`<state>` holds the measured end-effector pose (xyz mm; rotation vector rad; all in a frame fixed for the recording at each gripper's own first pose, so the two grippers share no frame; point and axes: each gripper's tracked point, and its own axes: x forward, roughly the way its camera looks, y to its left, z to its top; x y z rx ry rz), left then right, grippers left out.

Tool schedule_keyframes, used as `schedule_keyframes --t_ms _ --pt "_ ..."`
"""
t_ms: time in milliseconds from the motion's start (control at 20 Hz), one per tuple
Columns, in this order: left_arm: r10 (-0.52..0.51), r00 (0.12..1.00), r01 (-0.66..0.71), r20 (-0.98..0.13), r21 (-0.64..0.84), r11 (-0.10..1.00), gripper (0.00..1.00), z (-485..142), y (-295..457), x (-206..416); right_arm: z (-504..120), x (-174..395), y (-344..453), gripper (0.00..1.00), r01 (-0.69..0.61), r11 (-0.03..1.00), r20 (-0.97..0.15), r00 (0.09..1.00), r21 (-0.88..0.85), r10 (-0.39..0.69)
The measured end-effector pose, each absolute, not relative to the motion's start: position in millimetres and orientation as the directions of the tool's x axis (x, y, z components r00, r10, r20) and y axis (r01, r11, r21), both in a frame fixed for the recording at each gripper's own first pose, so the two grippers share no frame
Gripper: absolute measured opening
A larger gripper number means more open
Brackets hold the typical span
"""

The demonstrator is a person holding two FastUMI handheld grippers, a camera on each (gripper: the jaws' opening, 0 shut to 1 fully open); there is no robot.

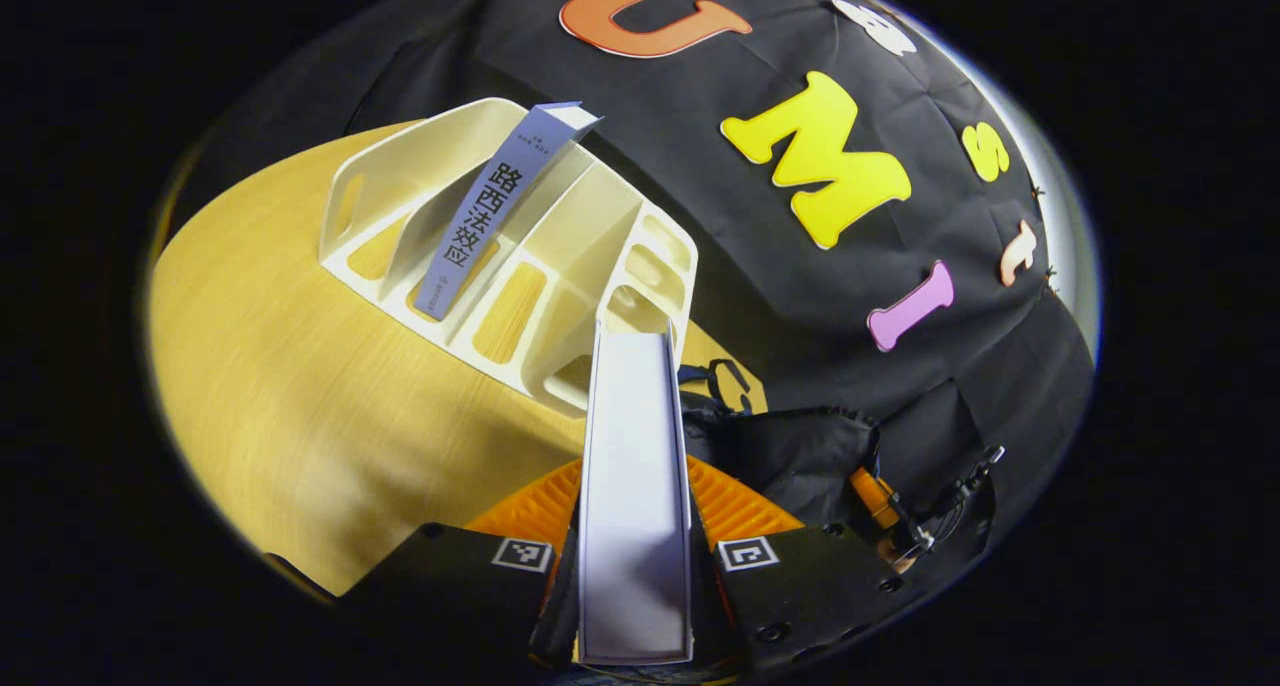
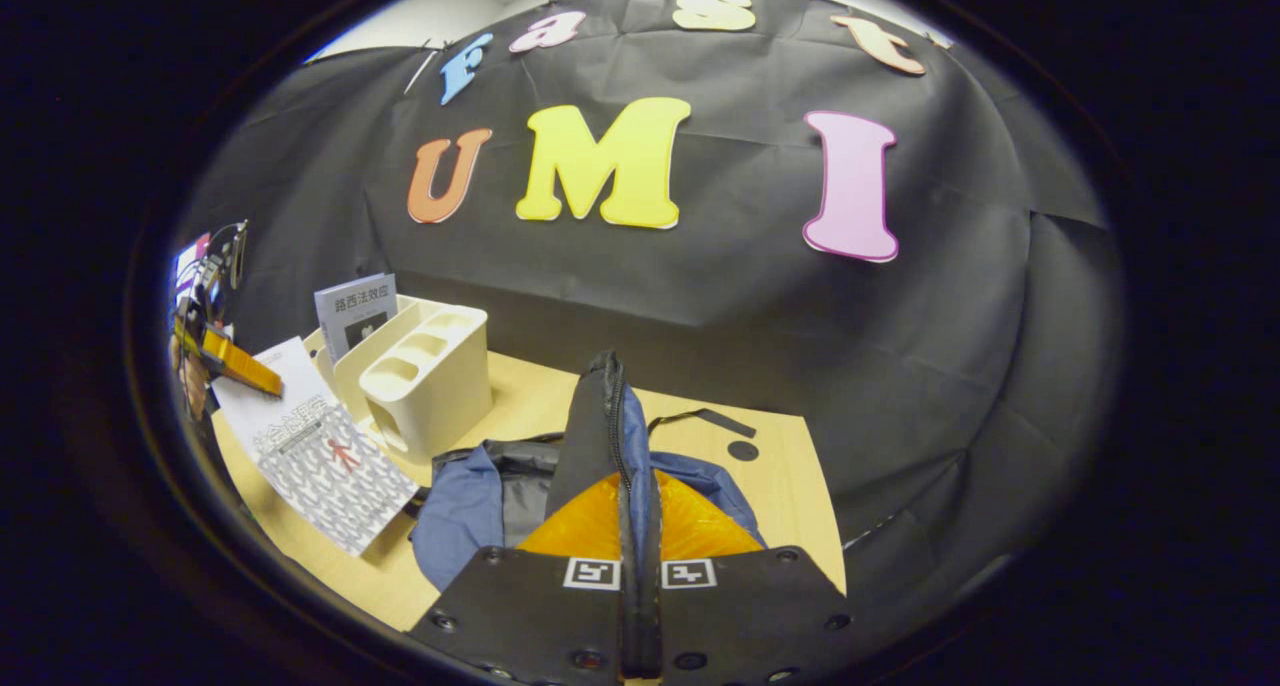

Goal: Open the schoolbag, grab two books from the bookshelf and put them into the schoolbag.

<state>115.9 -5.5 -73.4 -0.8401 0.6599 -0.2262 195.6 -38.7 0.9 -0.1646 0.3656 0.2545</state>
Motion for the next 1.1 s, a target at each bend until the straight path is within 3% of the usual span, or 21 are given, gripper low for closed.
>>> schedule_keyframes --t_ms 250,300,400,650,700,750,1100 --pt "-0.497 0.801 -0.064 -0.333 -0.873 0.483 0.46 -71 -57 130 -3 197 -36 0.01 -0.287 0.957 -0.383 0.89 -0.052 0.246" --pt "-0.505 0.803 -0.06 -0.317 -0.886 0.459 0.5 -71 -67 133 -4 196 -34 0.0 -0.292 0.956 -0.382 0.888 -0.035 0.257" --pt "-0.514 0.812 -0.037 -0.276 -0.904 0.426 0.46 -73 -86 142 -6 197 -34 0.0 -0.293 0.956 -0.379 0.887 -0.017 0.265" --pt "-0.535 0.805 -0.041 -0.256 -0.924 0.381 0.46 -98 -143 168 -5 195 -32 0.01 -0.306 0.952 -0.369 0.886 -0.014 0.28" --pt "-0.534 0.81 -0.035 -0.241 -0.93 0.365 0.51 -102 -153 174 -4 195 -31 0.0 -0.308 0.951 -0.365 0.887 -0.016 0.282" --pt "-0.519 0.821 -0.044 -0.239 -0.932 0.359 0.46 -107 -158 180 -1 195 -32 0.0 -0.307 0.952 -0.356 0.892 -0.02 0.28" --pt "-0.519 0.833 -0.037 -0.194 -0.954 0.299 0.46 -131 -223 209 17 189 -26 0.0 -0.346 0.938 -0.32 0.888 0.009 0.33"
